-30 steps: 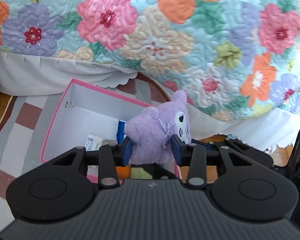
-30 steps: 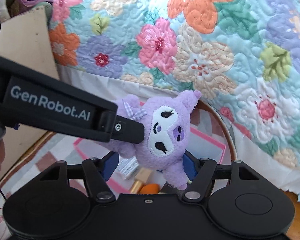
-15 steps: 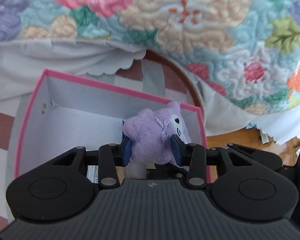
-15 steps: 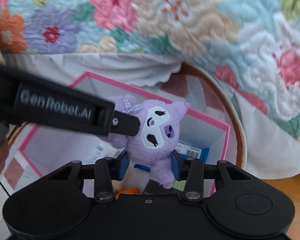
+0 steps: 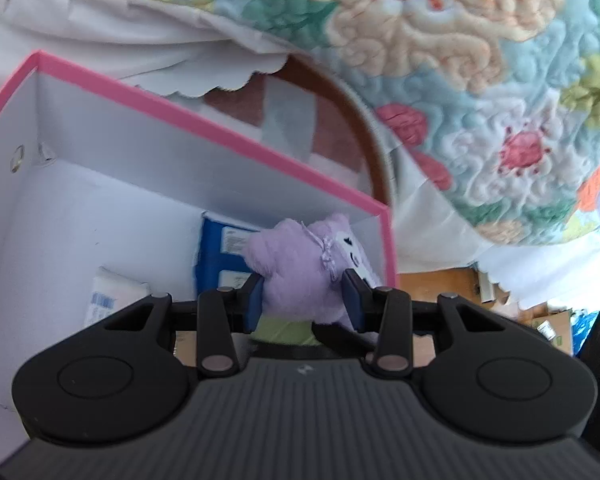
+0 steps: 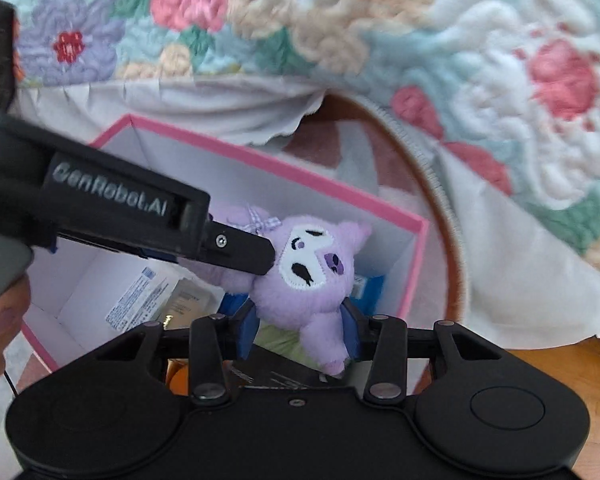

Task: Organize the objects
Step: 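Lift the purple plush with the left gripper and carry it into the box, then open the left gripper to release the plush onto the wet-wipe pack, then withdraw the left tool and move toward the clear floss-pick box, then close the left gripper around the clear floss-pick box, then lift the floss-pick box with the left gripper and carry it into the box, then open the left gripper to release the floss-pick box inside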

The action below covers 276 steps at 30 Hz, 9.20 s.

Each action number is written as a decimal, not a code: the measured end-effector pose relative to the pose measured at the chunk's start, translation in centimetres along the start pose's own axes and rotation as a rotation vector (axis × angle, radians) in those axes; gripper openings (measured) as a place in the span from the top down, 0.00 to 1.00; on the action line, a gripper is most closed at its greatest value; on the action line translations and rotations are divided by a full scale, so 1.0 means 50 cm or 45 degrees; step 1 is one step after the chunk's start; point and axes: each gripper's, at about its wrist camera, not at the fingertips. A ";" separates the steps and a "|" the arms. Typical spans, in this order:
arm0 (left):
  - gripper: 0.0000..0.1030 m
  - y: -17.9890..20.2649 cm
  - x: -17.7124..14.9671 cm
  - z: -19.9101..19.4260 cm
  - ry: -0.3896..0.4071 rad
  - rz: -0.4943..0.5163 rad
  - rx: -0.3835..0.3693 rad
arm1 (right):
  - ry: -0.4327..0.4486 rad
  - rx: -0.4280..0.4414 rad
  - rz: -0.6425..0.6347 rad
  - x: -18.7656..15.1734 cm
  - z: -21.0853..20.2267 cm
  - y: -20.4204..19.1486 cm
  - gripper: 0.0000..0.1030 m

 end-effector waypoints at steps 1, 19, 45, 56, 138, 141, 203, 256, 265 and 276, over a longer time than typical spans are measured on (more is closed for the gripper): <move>0.62 0.012 0.006 0.003 0.003 0.021 0.013 | 0.008 0.012 -0.016 -0.001 0.001 0.006 0.55; 0.65 -0.040 0.026 0.083 -0.060 -0.173 0.092 | -0.120 0.116 -0.101 0.036 0.043 0.041 0.55; 0.67 -0.019 -0.015 0.085 -0.101 -0.016 0.344 | -0.094 -0.006 -0.102 0.027 0.101 -0.011 0.91; 0.63 0.078 -0.041 -0.032 -0.063 0.156 0.501 | 0.145 0.111 -0.034 -0.022 -0.050 -0.030 0.62; 0.58 0.037 -0.368 -0.039 -0.383 0.362 0.101 | 0.077 0.141 0.089 -0.427 -0.083 -0.097 0.30; 0.58 0.040 -0.374 -0.035 -0.344 0.341 0.147 | 0.074 0.163 0.041 -0.437 -0.087 -0.097 0.30; 0.55 0.258 -0.239 -0.341 -0.151 0.646 0.325 | 0.378 0.206 -0.020 -0.269 -0.364 -0.183 0.30; 0.56 -0.110 0.014 0.006 -0.016 0.069 0.523 | -0.206 0.288 0.149 0.063 0.174 -0.113 0.41; 0.51 -0.109 0.016 0.014 -0.030 0.064 0.521 | -0.213 0.236 0.151 0.054 0.186 -0.124 0.41; 0.48 -0.037 -0.005 -0.076 -0.030 0.176 0.498 | -0.056 0.341 0.209 0.005 0.054 -0.077 0.38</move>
Point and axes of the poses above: each gripper's, at about its wrist camera, not at the fingertips, and z roughly the way its jaws point, y to its right, x to its top, and after that the axes turned 9 degrees about z, right-handed
